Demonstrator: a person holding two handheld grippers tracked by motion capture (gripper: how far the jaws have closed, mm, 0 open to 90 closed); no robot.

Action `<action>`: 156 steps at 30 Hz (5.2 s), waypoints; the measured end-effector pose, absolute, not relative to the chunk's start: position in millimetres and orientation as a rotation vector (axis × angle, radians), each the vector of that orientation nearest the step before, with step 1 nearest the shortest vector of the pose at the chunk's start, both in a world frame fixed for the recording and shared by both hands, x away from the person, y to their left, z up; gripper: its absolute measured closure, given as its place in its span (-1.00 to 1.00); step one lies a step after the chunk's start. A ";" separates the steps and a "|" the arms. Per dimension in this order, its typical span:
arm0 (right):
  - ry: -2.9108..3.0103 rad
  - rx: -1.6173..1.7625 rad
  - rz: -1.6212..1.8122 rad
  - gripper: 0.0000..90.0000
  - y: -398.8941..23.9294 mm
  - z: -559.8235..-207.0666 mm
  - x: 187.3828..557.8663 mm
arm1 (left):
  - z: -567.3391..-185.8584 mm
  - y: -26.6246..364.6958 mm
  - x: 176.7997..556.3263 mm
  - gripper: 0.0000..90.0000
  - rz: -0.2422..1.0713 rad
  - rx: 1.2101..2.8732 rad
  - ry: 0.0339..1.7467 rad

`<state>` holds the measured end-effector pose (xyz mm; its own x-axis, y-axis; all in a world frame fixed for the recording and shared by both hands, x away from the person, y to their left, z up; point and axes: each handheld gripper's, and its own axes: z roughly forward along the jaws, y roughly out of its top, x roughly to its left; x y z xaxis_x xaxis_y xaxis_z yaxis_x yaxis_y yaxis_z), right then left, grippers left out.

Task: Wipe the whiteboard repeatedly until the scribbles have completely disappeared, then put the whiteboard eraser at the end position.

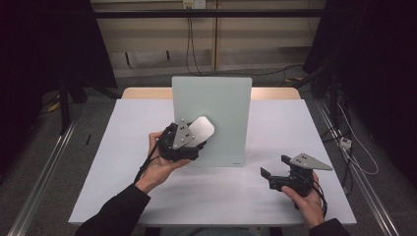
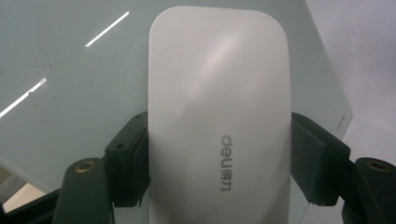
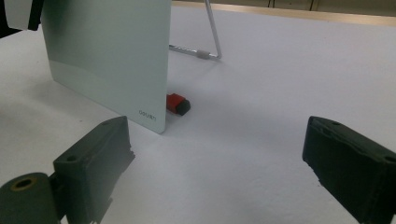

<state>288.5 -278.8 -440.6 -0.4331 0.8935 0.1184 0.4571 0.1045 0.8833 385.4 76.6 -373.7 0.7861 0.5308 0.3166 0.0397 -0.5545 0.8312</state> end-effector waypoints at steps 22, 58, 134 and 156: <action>1.935 1.308 1.284 -0.83 -279.8 -440.2 286.7 | -364.4 88.6 375.0 -0.32 0.546 2.068 0.454; 1.937 1.308 1.291 -0.83 -279.4 -440.1 287.0 | -374.6 102.5 366.9 -0.32 0.279 2.179 0.451; 1.944 1.297 1.291 -0.83 -278.7 -440.3 286.5 | -441.0 28.6 366.2 -0.33 0.028 2.483 0.277; 1.942 1.307 1.301 -0.84 -280.3 -441.0 287.0 | -422.8 42.1 365.5 -0.86 0.129 2.249 0.427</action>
<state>287.0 -280.3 -441.0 -0.4431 0.8877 0.1249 0.4530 0.1015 0.8857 365.5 42.1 -422.8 0.9371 0.3456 -0.0477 0.2609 -0.6033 0.7537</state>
